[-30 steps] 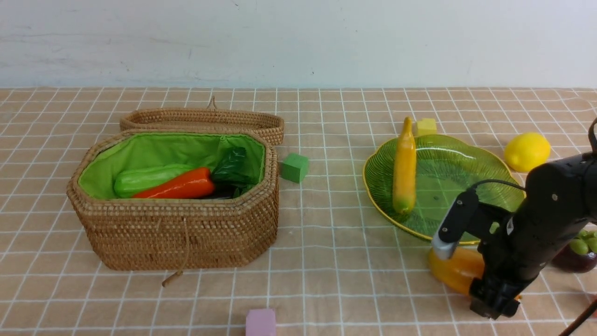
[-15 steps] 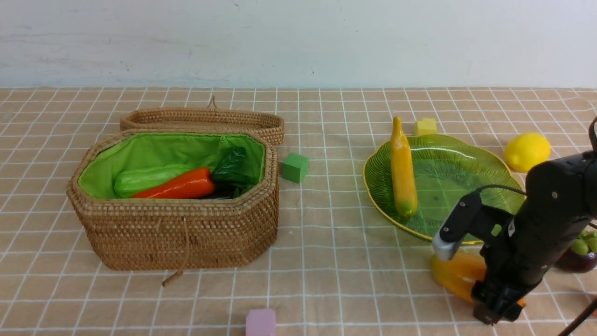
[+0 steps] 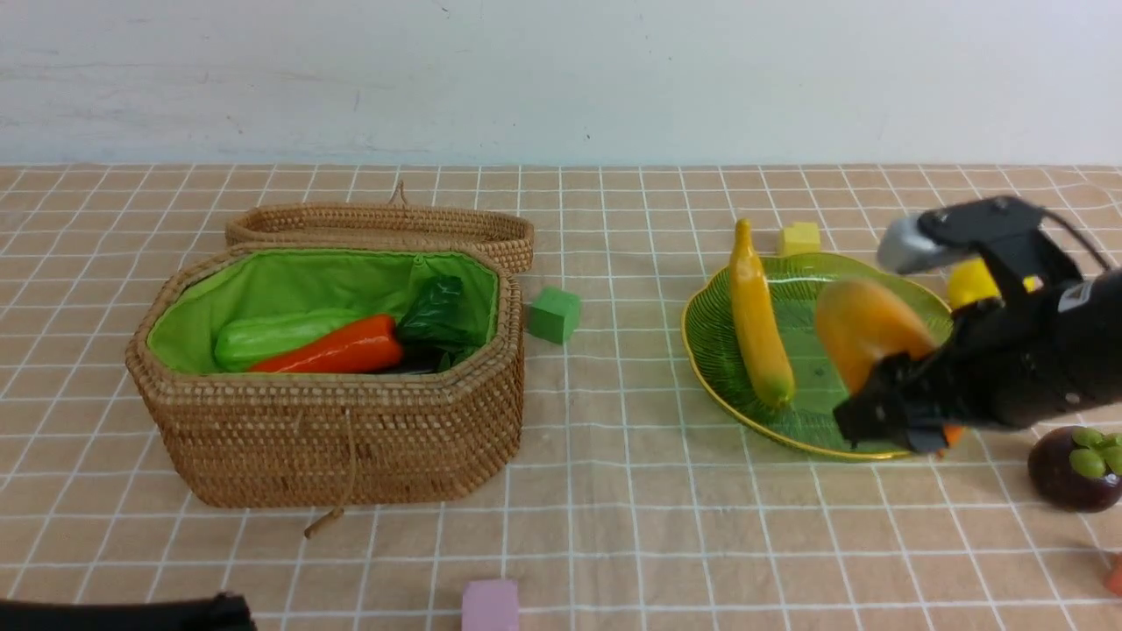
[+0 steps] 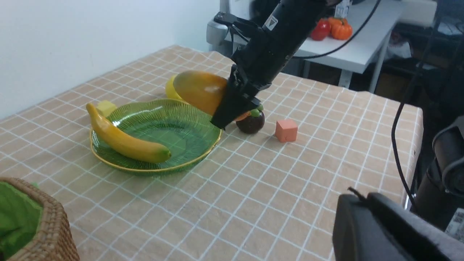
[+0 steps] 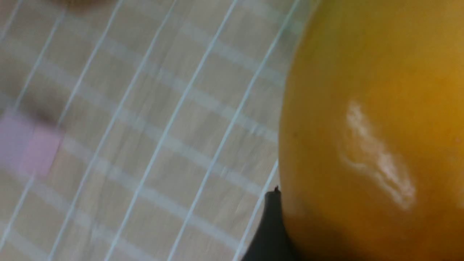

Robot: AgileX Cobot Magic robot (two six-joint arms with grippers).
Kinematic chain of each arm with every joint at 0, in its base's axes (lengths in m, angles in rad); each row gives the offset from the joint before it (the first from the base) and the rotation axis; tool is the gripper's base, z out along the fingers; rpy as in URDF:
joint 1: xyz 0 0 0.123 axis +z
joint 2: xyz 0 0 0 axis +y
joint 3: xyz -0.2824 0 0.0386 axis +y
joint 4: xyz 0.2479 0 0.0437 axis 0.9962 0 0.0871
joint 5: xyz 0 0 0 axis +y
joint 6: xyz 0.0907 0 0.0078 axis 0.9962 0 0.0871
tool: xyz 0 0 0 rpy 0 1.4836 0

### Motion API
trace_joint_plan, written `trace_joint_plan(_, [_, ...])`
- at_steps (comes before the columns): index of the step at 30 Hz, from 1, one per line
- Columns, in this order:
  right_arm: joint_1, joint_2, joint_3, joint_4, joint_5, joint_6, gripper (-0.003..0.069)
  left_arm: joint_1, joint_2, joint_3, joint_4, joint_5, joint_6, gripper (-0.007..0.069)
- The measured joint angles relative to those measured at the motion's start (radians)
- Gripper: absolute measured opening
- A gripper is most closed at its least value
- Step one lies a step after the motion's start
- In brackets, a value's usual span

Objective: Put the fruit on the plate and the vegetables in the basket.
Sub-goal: Use the right arm to grab a mango and put it into the right plate

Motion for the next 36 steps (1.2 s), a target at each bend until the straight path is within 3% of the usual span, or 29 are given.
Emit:
trace_joint_plan(6, [-0.074, 0.159, -0.124, 0.000, -0.041, 0.052, 0.0560, 0.000, 0.000, 0.000, -0.010, -0.017, 0.001, 0.0018])
trace_joint_plan(13, [-0.073, 0.234, -0.258, -0.017, 0.014, 0.052, 0.0560, 0.000, 0.000, 0.000, -0.017, -0.008, 0.001, -0.0009])
trace_joint_plan(26, [-0.073, 0.524, -0.450, -0.187, 0.055, 0.152, 0.0560, 0.000, 0.000, 0.000, -0.029, 0.000, 0.001, -0.0013])
trace_joint_plan(36, [-0.073, 0.632, -0.543, -0.231, 0.130, 0.188, 0.0560, 0.000, 0.000, 0.000, -0.032, 0.000, 0.001, -0.0013])
